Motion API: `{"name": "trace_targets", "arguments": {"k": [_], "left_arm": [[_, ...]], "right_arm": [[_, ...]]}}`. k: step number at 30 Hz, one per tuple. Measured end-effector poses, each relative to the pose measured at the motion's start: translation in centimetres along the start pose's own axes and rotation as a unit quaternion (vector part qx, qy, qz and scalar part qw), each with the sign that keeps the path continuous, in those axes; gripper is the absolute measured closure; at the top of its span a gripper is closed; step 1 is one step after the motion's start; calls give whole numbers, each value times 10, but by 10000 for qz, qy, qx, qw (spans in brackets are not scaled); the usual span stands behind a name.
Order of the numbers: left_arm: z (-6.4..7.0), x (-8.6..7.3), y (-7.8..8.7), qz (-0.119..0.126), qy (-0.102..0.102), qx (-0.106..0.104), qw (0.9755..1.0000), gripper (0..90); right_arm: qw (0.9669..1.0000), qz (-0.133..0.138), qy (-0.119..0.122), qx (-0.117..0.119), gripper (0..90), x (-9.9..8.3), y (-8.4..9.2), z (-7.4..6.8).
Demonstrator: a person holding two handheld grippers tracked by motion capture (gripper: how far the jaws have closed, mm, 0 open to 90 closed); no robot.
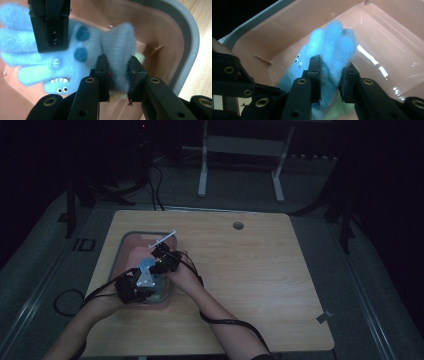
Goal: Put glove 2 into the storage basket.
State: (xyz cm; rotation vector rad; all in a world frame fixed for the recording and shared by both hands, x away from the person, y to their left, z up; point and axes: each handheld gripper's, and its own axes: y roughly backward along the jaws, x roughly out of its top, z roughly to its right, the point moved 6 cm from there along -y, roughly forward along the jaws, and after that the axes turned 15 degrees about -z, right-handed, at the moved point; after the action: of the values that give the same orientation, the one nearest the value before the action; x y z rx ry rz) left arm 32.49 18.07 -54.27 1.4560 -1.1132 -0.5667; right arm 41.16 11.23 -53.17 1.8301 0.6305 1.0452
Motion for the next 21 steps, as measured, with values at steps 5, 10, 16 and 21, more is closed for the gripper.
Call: {"name": "trace_targets", "arguments": {"k": [5, 10, 16, 21], "left_arm": [[-2, 1, -1, 60, 100, -17, 9999, 710], [-7, 0, -1, 93, 355, -55, 9993, 519], [-14, 0, 9, 311, 678, 64, 9972, 240], [-19, 3, 19, 502, 881, 48, 9948, 152]], "right_arm": [[10000, 39, -8, -89, 571, -2, 3, 4], [9998, 199, 10, -89, 505, -4, 13, 3], [9993, 349, 64, -72, 489, -8, 27, 1], [9988, 457, 150, -109, 469, -14, 42, -1]]}}
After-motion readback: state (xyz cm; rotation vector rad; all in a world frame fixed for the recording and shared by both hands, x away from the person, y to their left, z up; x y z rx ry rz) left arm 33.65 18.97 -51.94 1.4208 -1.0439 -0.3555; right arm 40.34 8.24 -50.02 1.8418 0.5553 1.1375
